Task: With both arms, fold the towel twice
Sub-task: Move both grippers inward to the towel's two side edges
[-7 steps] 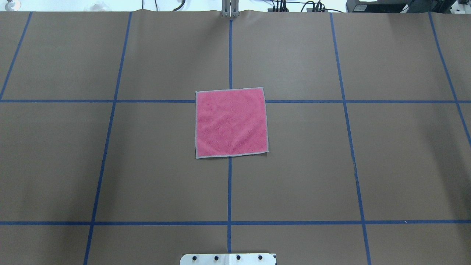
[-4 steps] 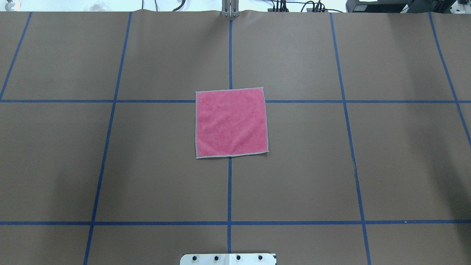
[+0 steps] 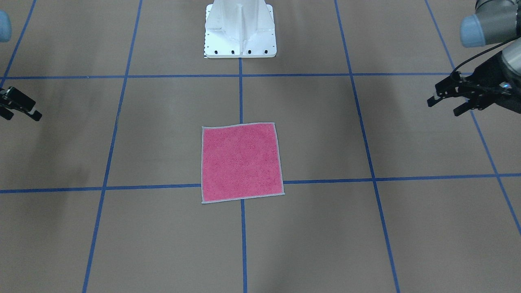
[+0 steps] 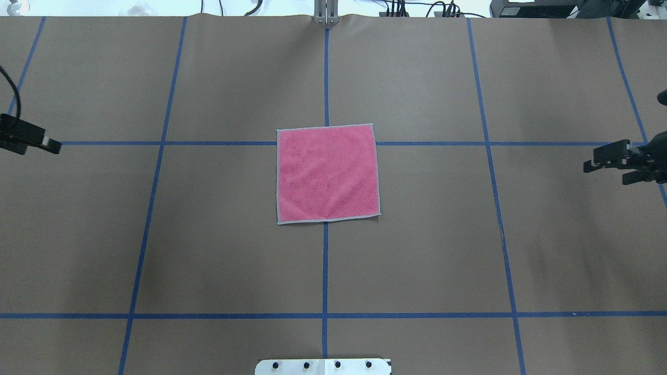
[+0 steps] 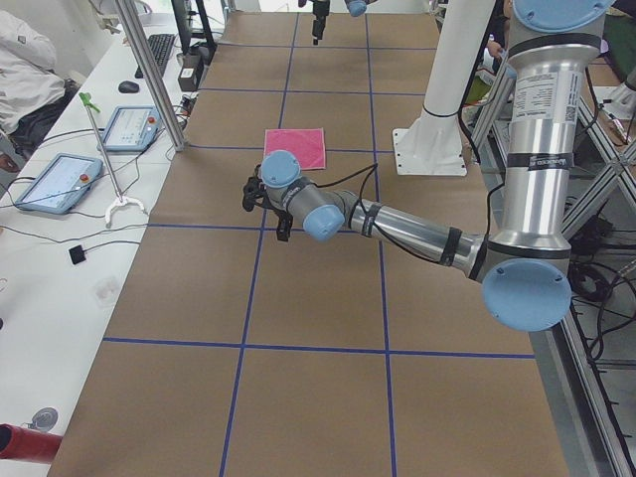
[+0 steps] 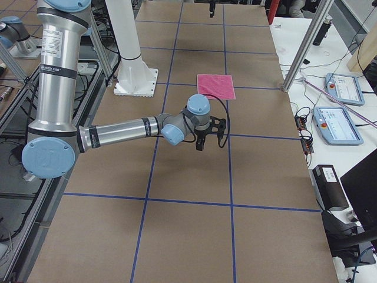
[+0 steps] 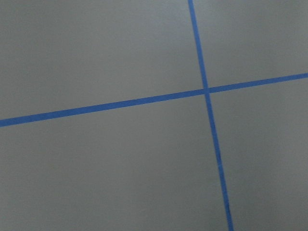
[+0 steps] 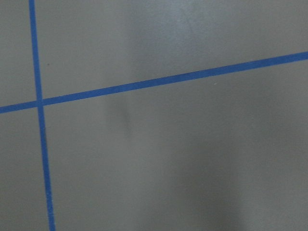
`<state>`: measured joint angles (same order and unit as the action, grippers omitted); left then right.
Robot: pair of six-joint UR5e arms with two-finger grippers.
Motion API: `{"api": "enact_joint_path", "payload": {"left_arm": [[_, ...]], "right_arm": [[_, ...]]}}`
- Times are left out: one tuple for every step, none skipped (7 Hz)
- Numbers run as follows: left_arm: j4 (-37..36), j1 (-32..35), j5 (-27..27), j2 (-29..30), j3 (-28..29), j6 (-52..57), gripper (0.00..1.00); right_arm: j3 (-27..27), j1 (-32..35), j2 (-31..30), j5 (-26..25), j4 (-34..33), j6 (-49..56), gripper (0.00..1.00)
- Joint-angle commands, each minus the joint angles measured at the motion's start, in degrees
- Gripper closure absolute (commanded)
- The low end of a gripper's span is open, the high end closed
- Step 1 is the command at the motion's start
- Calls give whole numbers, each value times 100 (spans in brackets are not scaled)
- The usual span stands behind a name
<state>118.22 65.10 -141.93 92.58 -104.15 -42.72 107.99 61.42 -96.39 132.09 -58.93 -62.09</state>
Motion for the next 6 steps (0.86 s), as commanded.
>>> {"api": "enact_joint_path", "payload": {"left_arm": [[307, -1039, 900, 557, 9, -1488, 0], [307, -1470, 1244, 812, 17, -1980, 0], [307, -1822, 1569, 1049, 26, -2447, 0], [307, -2043, 1755, 1200, 52, -2895, 0], [307, -2228, 1905, 1288, 70, -3422, 0], [307, -2578, 2211, 1428, 96, -3966, 0]], "right_arm": [[179, -881, 601, -576, 14, -1519, 0], [188, -1321, 935, -1023, 5, -2152, 0], [179, -1743, 1208, -1463, -47, -2689, 0], [162, -2078, 1437, -1850, -126, -3173, 0], [153, -2281, 1926, -2089, -762, -3491, 0], [135, -2553, 2601, -2378, -1682, -3764, 0]]}}
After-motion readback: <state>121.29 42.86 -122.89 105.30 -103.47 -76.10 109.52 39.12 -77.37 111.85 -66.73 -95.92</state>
